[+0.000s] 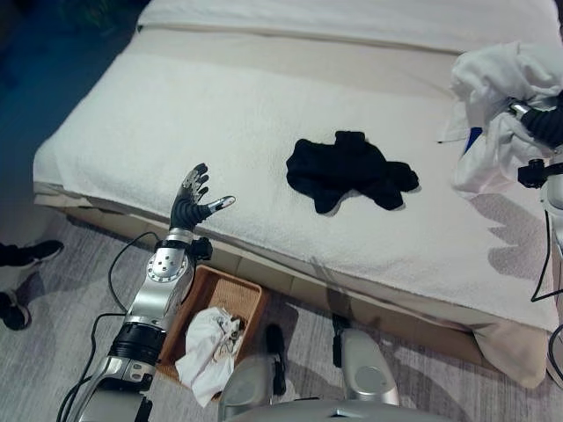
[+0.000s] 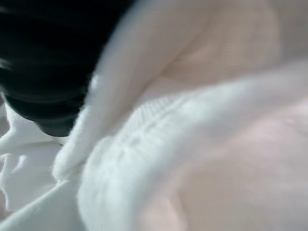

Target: Pick up clothes into the bucket

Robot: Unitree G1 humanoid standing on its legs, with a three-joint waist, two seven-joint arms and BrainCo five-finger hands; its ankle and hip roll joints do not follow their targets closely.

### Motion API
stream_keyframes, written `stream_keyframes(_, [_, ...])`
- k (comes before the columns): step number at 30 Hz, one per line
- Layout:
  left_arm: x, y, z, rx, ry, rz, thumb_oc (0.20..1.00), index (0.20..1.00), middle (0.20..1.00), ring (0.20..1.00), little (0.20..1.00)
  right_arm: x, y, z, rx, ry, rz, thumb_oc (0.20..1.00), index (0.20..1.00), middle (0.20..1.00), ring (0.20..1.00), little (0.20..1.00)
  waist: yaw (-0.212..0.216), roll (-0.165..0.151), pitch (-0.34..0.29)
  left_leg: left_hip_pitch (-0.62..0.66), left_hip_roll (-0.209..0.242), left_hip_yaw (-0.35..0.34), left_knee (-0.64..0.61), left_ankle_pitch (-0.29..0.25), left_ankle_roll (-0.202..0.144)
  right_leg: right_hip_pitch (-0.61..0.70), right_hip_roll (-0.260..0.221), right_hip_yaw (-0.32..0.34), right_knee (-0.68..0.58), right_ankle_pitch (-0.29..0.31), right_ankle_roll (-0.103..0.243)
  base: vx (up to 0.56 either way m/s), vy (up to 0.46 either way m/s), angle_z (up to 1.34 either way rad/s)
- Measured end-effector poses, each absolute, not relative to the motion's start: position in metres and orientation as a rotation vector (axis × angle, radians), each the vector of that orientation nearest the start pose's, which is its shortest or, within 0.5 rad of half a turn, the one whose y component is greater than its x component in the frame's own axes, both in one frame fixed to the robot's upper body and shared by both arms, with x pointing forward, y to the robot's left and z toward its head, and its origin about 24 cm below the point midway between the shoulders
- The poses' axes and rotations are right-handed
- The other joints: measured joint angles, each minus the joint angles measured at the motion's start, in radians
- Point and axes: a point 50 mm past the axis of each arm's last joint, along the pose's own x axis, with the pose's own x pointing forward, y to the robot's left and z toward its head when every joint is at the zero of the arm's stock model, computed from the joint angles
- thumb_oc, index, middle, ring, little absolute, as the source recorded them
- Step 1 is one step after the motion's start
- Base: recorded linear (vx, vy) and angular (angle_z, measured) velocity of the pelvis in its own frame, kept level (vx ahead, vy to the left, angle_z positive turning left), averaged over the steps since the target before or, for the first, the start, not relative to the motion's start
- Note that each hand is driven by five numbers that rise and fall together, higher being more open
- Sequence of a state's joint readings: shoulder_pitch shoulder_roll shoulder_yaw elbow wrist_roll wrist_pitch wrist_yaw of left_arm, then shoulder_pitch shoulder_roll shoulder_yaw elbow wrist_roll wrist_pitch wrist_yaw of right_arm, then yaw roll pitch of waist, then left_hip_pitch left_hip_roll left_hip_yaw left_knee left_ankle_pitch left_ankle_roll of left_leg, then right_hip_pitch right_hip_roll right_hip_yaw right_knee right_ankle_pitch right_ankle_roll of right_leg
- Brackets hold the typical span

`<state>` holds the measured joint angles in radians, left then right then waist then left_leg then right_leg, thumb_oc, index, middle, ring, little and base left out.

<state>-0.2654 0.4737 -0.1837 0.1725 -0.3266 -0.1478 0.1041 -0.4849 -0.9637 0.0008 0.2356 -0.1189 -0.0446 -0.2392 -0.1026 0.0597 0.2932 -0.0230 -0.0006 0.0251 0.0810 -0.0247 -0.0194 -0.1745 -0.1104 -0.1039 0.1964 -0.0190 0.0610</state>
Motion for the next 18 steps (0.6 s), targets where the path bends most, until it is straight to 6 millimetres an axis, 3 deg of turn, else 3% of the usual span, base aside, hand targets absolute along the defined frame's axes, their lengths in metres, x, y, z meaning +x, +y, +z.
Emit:
stream_keyframes(7, [0.314,0.155,0.13,0.409,-0.309,-0.347,1.0,1.0,1.0,1.0,1.0,0.315,-0.265,0.24,-1.128,-0.445,-0.081,0.2,0.2,0.2,0.2,0.2,-0.012,-0.003,-0.083,0.053,0.009,0.003,-0.029,0.0,-0.001,0.057,0.009,-0.003,-0.032,-0.005,0.004,0.07,-0.017,0.01])
stream_keyframes(11, [0.32,0.12,0.156,0.551,-0.427,-0.485,1.0,1.0,1.0,1.0,1.0,0.317,-0.223,0.245,-1.175,-0.492,0.168,0.2,0.2,0.2,0.2,0.2,-0.02,-0.006,-0.111,0.083,0.009,0.004,-0.038,0.0,-0.001,0.087,0.01,-0.003,-0.044,-0.006,0.006,0.05,-0.012,-0.01])
stream_keyframes(18, [0.319,0.104,0.159,0.576,-0.459,-0.537,1.0,1.0,1.0,1.0,1.0,0.313,-0.181,0.244,-1.127,-0.503,0.467,0.2,0.2,0.2,0.2,0.2,-0.016,-0.015,-0.136,0.098,0.011,0.002,-0.041,0.0,-0.001,0.105,0.012,-0.009,-0.046,-0.006,0.003,0.02,-0.004,0.02])
